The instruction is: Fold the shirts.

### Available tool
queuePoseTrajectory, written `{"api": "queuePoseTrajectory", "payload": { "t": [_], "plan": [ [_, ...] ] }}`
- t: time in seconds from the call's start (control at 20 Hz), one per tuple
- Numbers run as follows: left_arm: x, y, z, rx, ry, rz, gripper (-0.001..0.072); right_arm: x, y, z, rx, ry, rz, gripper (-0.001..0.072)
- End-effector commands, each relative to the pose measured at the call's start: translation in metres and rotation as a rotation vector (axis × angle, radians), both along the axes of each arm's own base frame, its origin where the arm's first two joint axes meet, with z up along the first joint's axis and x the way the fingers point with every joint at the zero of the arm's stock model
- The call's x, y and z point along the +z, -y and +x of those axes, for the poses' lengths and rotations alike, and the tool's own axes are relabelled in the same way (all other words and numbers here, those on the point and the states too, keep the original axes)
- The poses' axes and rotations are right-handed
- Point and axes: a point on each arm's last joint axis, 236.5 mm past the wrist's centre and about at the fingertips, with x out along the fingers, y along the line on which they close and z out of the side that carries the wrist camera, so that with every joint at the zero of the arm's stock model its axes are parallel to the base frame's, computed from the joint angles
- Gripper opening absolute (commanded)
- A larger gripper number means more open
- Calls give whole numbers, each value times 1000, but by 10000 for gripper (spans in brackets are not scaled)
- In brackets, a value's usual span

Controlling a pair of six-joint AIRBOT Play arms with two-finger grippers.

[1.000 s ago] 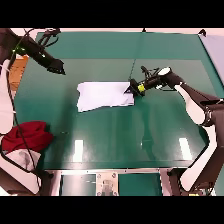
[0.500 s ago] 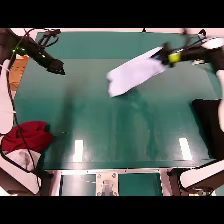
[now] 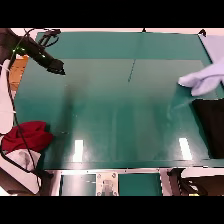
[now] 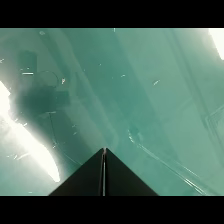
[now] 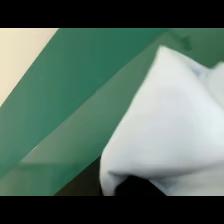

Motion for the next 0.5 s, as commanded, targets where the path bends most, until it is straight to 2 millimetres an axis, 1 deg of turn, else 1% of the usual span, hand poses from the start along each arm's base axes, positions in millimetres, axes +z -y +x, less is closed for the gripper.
{"api": "queuePoseTrajectory", "payload": {
  "t": [0.0, 0.05, 0.1, 0.3, 0.4, 0.45],
  "plan": [
    [0, 0, 0, 1, 0, 0, 24, -7, 69, -56, -144, -44, -18, 21],
    [0, 0, 0, 1, -1, 0, 25, -9, 75, -67, -151, -58, -15, 21],
    [0, 0, 0, 1, -1, 0, 24, -12, 77, -75, -151, -73, -4, 21],
    [0, 0, -4, 5, -19, -3, 24, -22, 71, -107, -136, -184, 0, 21],
    [-1, 0, -7, 1, -32, -2, 25, -23, 74, -131, -195, -287, -45, 21],
    [-1, 0, -8, 1, -37, -2, 25, -25, 76, -147, -240, -353, -59, 21]
  ]
}}
